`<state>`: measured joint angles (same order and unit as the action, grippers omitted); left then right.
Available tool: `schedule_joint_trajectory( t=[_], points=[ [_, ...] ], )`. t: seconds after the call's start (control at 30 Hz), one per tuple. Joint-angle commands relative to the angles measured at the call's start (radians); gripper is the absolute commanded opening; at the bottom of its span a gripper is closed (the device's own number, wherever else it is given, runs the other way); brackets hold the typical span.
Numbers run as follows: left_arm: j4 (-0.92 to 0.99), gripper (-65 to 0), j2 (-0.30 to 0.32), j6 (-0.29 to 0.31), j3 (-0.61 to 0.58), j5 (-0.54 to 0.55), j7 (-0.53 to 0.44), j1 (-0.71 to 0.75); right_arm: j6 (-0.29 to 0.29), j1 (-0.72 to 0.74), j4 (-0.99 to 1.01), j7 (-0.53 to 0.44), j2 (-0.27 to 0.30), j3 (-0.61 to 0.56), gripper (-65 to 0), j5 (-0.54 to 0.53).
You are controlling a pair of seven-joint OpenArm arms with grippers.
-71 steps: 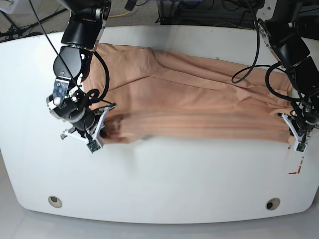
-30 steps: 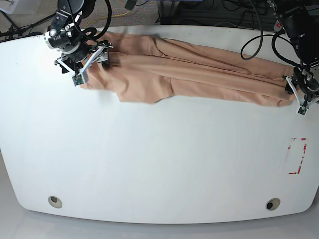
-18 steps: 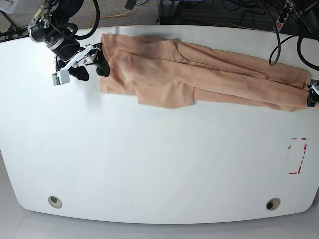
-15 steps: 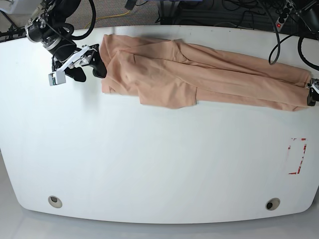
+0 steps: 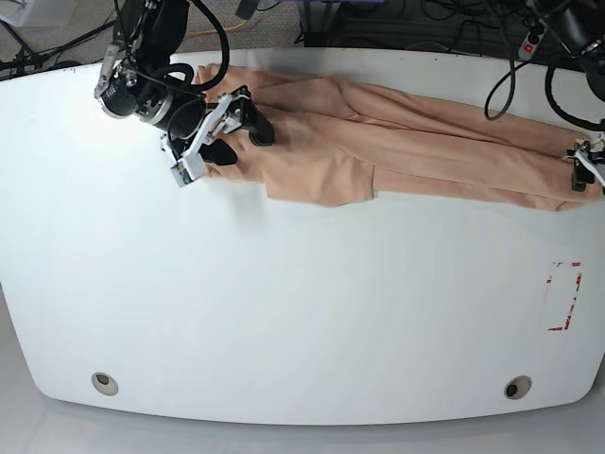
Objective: Fold the T-shirt properly
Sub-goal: 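Grasp the hem corners and fold them toward the collar with both grippers, then release the folded hem and regrasp the shirt's end with the right gripper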
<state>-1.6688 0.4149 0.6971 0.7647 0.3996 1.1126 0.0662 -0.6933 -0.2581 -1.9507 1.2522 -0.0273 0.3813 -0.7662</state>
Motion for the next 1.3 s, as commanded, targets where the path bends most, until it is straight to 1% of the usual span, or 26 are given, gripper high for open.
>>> schedule_joint_trajectory(
  t=[0.0, 0.07, 0.1, 0.13, 0.2, 0.23, 0.27, 0.3, 0.4, 0.5, 0.6, 0.67, 0.73, 0.83, 0.97, 1.03, 1.1, 1.17, 1.2, 1.27],
  points=[
    [0.043, -29.2, -0.018, 0.001, -0.023, -0.080, -0.096, -0.007, -0.005, 0.021, -0.016, -0.055, 0.003, -0.057, -21.6, 0.070],
    [0.103, -29.2, -0.041, 0.001, -0.064, -0.149, -0.176, -0.004, -0.005, 0.042, -0.013, -0.072, 0.003, -0.118, -29.2, 0.170],
    [0.137, -29.2, -0.049, 0.001, -0.078, -0.189, -0.211, -0.004, -0.005, 0.050, 0.012, -0.078, 0.003, -0.150, -34.1, 0.231],
    [0.163, -29.2, -0.050, 0.001, -0.084, -0.222, -0.239, -0.004, -0.005, 0.058, 0.040, -0.087, 0.005, -0.169, -37.6, 0.273],
    [0.198, -29.2, -0.054, 0.001, -0.090, -0.264, -0.276, -0.003, -0.005, 0.062, 0.086, -0.113, 0.010, -0.181, -41.7, 0.325],
    [0.227, -29.3, -0.066, 0.001, -0.087, -0.282, -0.297, -0.003, -0.005, 0.061, 0.127, -0.137, 0.013, -0.184, -44.4, 0.359],
    [0.246, -29.4, -0.072, 0.001, -0.086, -0.298, -0.312, -0.003, -0.005, 0.059, 0.162, -0.160, 0.016, -0.183, -46.0, 0.385],
    [0.259, -31.0, -0.075, 0.001, -0.084, -0.307, -0.322, -0.003, -0.005, 0.059, 0.198, -0.184, 0.033, -0.183, -46.6, 0.413],
    [0.284, -35.8, -0.075, 0.001, -0.067, -0.313, -0.323, 0.017, -0.005, 0.059, 0.279, -0.239, 0.083, -0.187, -46.8, 0.449],
    [0.284, -39.4, -0.078, 0.001, -0.060, -0.310, -0.325, 0.044, -0.005, 0.066, 0.360, -0.306, 0.143, -0.187, -46.8, 0.448],
    [0.279, -39.4, -0.080, 0.001, -0.061, -0.307, -0.325, 0.071, -0.005, 0.119, 0.422, -0.335, 0.201, -0.187, -46.6, 0.448],
    [0.279, -39.4, -0.083, 0.001, -0.060, -0.307, -0.323, 0.080, -0.005, 0.159, 0.465, -0.337, 0.226, -0.187, -46.6, 0.455],
    [0.279, -39.4, -0.112, 0.001, -0.060, -0.307, -0.320, 0.080, -0.005, 0.219, 0.524, -0.340, 0.255, -0.187, -46.6, 0.455],
    [0.256, -39.4, -0.130, 0.001, -0.058, -0.307, -0.320, 0.082, -0.005, 0.305, 0.597, -0.340, 0.280, -0.189, -46.6, 0.457],
    [0.195, -39.4, -0.146, 0.001, -0.061, -0.307, -0.271, 0.103, -0.005, 0.392, 0.635, -0.329, 0.301, -0.189, -46.5, 0.448],
    [0.158, -39.4, -0.159, 0.001, -0.066, -0.307, -0.236, 0.102, -0.005, 0.421, 0.601, -0.271, 0.306, -0.183, -46.3, 0.446],
    [0.137, -39.4, -0.172, 0.001, -0.063, -0.307, -0.223, 0.102, -0.005, 0.434, 0.551, -0.226, 0.304, -0.181, -45.8, 0.446],
    [0.121, -39.4, -0.179, 0.001, -0.066, -0.307, -0.223, 0.102, -0.005, 0.437, 0.488, -0.190, 0.295, -0.181, -41.2, 0.446],
    [0.117, -39.4, -0.179, 0.001, -0.066, -0.307, -0.223, 0.102, -0.005, 0.437, 0.459, -0.173, 0.286, -0.181, -37.1, 0.445],
    [0.114, -39.4, -0.179, 0.001, -0.066, -0.307, -0.223, 0.102, -0.005, 0.440, 0.419, -0.139, 0.246, -0.181, -28.1, 0.445]
  ],
)
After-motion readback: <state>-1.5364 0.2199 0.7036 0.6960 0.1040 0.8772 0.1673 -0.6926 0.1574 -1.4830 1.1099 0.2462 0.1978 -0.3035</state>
